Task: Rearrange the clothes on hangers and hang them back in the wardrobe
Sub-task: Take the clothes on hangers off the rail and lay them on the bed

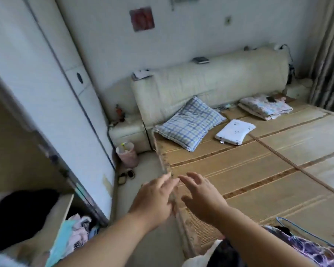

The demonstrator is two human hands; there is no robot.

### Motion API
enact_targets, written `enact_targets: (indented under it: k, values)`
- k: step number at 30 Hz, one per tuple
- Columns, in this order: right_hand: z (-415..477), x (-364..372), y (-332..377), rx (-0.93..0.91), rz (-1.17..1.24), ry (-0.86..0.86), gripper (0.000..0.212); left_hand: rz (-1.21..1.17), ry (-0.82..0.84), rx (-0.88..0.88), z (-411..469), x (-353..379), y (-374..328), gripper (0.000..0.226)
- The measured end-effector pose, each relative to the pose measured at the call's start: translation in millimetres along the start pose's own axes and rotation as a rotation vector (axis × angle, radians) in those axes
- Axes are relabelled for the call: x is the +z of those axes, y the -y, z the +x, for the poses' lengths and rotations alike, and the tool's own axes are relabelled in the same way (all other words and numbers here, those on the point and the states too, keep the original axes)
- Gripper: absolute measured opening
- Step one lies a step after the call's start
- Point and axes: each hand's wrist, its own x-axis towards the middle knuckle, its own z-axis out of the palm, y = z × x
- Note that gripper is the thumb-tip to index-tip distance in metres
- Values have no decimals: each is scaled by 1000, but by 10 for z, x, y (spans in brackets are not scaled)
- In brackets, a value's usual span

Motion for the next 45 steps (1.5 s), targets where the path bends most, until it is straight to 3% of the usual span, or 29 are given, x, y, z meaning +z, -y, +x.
enact_targets:
  k: [9, 17, 28, 36, 42, 45]
  values:
    - [705, 37, 2331, -414, -91, -35, 60, 189, -350, -330, -1400, -1466, 1610, 60]
    - [991, -169, 4051, -721, 21, -107, 62, 479, -595, -634, -2396, -2599, 2412, 56]
    - [1751, -605, 5516, -1048, 200, -168, 61, 1015, -718, -808, -2759, -3934, 2871, 39]
    - [2459, -809, 6522, -1305, 410, -16, 59, 1100, -1042, -1118, -2512, -4595, 2973, 77]
    - [2763, -832, 7224, -1411, 555, 115, 50, 1144, -1271, -1165, -2477, -4651, 3072, 80]
    - [2834, -848, 7555, -1423, 587, 174, 49, 1253, -1280, -1162, -2469, -4671, 3092, 75]
